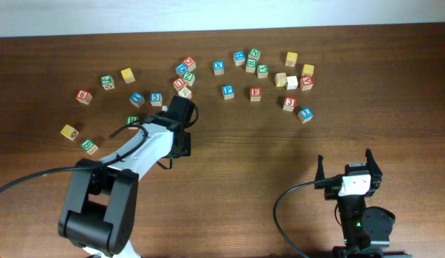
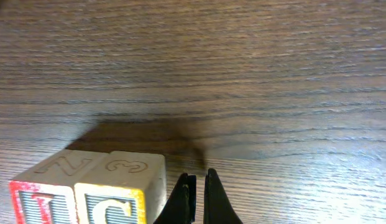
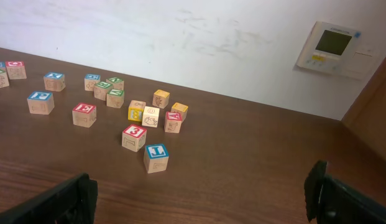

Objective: Spell out ICRA

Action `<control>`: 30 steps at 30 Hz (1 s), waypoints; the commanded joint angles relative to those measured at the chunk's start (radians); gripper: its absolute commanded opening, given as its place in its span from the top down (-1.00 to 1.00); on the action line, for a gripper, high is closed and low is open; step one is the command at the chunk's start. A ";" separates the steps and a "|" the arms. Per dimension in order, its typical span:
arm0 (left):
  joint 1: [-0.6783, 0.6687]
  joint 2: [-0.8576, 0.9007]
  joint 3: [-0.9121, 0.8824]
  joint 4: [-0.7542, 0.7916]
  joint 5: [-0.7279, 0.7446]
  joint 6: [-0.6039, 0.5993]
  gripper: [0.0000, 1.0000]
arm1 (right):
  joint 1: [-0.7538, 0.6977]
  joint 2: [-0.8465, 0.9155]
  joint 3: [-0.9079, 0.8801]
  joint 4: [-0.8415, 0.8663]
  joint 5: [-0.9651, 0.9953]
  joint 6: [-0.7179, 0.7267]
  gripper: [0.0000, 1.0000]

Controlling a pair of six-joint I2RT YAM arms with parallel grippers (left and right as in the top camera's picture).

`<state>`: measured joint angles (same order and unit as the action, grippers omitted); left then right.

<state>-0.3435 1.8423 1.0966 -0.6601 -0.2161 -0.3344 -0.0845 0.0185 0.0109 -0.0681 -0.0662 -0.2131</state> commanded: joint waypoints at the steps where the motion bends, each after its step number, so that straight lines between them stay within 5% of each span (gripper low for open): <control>1: 0.006 0.009 -0.005 0.013 0.048 -0.005 1.00 | 0.000 -0.006 -0.005 -0.004 -0.009 0.004 -0.97; 30: 0.006 0.009 -0.005 0.031 0.150 0.052 1.00 | 0.000 -0.006 -0.005 -0.004 -0.009 0.004 -0.97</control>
<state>-0.3435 1.8423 1.0966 -0.6308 -0.0990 -0.2947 -0.0845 0.0185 0.0109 -0.0681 -0.0662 -0.2134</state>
